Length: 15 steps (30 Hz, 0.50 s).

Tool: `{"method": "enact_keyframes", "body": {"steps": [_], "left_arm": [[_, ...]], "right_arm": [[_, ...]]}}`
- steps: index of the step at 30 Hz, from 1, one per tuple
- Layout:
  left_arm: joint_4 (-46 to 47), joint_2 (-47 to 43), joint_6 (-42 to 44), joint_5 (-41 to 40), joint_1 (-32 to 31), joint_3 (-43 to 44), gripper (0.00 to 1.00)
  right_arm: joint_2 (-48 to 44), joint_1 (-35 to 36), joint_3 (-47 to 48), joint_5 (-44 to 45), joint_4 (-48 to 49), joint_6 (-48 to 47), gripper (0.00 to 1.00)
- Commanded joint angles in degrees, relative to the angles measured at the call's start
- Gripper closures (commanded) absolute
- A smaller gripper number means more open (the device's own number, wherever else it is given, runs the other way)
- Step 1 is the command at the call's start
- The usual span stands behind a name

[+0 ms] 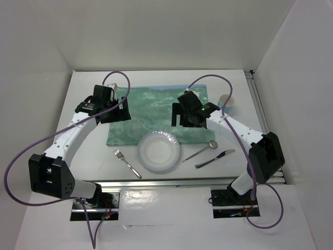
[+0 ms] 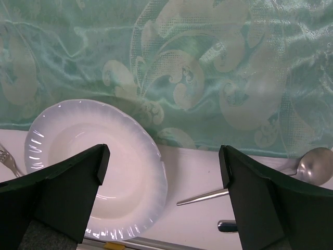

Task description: Set the dinner table for one person

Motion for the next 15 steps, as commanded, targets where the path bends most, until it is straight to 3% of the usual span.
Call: {"method": "enact_keyframes", "body": {"steps": [1, 6, 15], "left_arm": [[1.4, -0.7, 1.0, 1.1, -0.3, 0.2, 0.02], [1.4, -0.7, 1.0, 1.1, -0.8, 0.2, 0.02], [1.4, -0.7, 1.0, 1.1, -0.8, 0.7, 0.02]], "right_arm": [[-1.2, -0.3, 0.4, 1.3, -0.7, 0.8, 0.00], [-4.8, -0.3, -2.7, 0.1, -0.2, 0.8, 0.00], [-13.6, -0.3, -15.3, -10.4, 8.5, 2.7, 0.00]]}}
